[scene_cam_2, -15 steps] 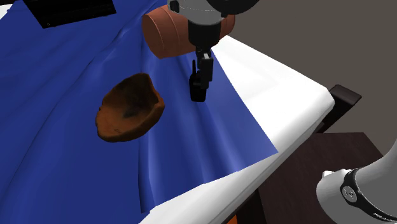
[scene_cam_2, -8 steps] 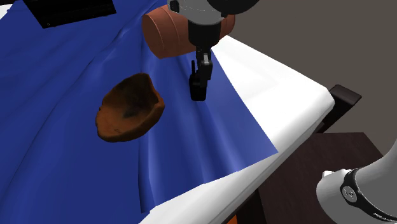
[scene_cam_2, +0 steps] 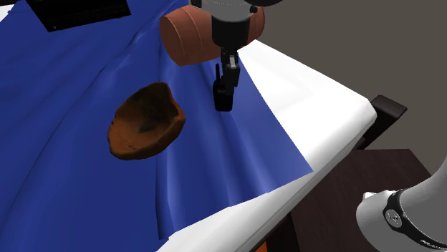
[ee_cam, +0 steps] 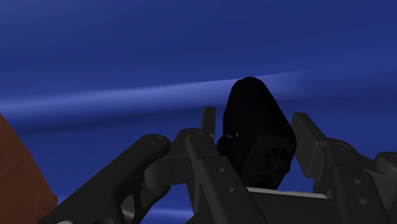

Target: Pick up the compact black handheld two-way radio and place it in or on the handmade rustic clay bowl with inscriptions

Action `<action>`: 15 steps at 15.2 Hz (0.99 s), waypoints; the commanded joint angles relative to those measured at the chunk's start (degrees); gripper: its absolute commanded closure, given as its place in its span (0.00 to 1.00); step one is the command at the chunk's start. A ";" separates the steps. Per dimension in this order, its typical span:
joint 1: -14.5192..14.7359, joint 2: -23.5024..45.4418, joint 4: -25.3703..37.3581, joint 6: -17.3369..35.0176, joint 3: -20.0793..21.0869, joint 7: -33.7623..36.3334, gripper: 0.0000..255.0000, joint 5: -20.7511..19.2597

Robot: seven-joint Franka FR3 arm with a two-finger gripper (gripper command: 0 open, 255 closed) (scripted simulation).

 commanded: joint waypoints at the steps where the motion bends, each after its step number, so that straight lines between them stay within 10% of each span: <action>1: 0.00 -0.42 1.12 -1.50 0.07 0.08 1.00 -0.16; 15: 0.18 -3.19 9.40 -12.32 0.91 0.85 1.00 -1.08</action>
